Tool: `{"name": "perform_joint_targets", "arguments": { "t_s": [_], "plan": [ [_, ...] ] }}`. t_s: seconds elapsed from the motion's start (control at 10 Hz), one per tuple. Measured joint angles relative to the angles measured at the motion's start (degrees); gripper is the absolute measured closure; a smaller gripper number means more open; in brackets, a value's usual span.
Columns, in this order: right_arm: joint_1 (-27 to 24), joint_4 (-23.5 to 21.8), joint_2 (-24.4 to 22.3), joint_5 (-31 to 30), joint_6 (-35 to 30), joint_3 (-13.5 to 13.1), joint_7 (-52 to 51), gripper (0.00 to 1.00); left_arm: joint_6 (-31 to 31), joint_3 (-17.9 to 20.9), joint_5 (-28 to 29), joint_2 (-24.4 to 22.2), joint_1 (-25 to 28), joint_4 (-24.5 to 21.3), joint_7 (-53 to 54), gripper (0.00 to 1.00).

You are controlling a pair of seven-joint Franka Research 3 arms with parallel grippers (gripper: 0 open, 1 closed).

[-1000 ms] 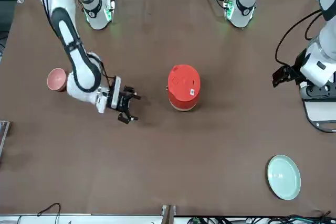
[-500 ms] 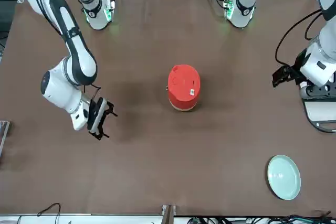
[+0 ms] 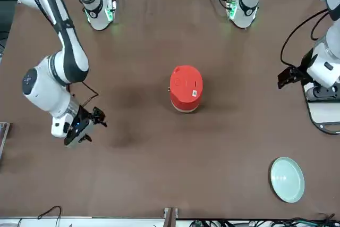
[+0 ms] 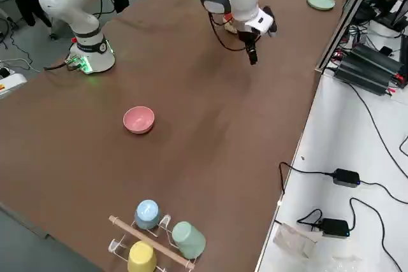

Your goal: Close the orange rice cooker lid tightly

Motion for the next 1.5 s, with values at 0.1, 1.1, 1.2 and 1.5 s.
{"name": "perform_joint_targets", "arguments": {
  "t_s": [0.1, 1.1, 1.2, 1.5],
  "plan": [
    [-0.04, 0.66, -0.31, -0.07, -1.94, 0.0, 4.81, 0.0, -0.32, -0.04, 0.0, 0.0, -0.15, 0.0, 0.0, 0.0],
    [-1.63, 13.96, -1.9, -4.24, -30.88, -0.21, 21.37, 0.0, -0.95, -0.19, 0.0, -0.17, -0.01, 0.39, 0.0, 0.0],
    [-2.75, 14.41, -3.0, -4.49, -34.13, -0.63, 21.39, 0.0, -0.95, -0.19, 0.0, -0.25, -0.04, 0.58, 0.0, 0.0],
    [-3.19, 16.66, -6.47, -6.81, -41.05, -3.93, 21.35, 0.0, -0.95, -0.48, 0.0, -0.31, -0.22, 0.86, 0.0, 0.0]
  ]
}}
